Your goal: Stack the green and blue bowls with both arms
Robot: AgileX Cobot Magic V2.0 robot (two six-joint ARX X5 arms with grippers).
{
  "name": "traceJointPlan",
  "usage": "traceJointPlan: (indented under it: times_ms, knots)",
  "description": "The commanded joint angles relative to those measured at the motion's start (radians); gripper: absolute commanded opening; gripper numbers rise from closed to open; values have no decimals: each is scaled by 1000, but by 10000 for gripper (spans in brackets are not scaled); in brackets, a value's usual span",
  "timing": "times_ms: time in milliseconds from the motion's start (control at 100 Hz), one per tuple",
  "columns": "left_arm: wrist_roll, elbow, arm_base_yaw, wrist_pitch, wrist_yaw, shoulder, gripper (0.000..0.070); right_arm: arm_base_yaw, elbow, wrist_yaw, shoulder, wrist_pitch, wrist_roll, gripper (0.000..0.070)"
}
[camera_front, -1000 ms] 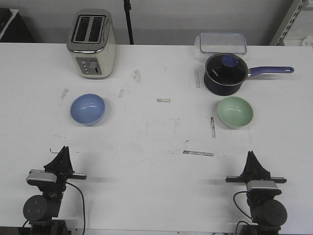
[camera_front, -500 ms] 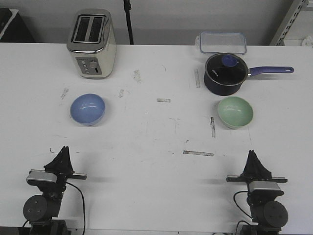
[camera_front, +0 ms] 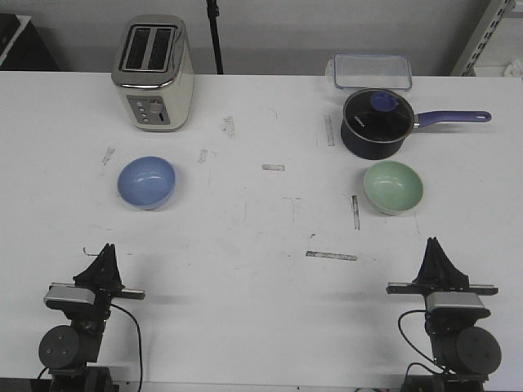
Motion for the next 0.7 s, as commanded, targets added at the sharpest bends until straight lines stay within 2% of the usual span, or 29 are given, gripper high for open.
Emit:
traceJointPlan:
  times_ms: [0, 140, 430, 690]
  knots:
    - [-9, -23, 2, 11, 0, -2, 2, 1, 69, 4, 74, -35, -13, 15]
    - [-9, -23, 2, 11, 0, -2, 2, 1, 230, 3, 264, -140, -9, 15]
    - [-9, -23, 2, 11, 0, -2, 1, 1, 548, 3, 659, -275, 8, 14]
    - [-9, -23, 2, 11, 0, -2, 2, -31, 823, 3, 932, -513, 7, 15]
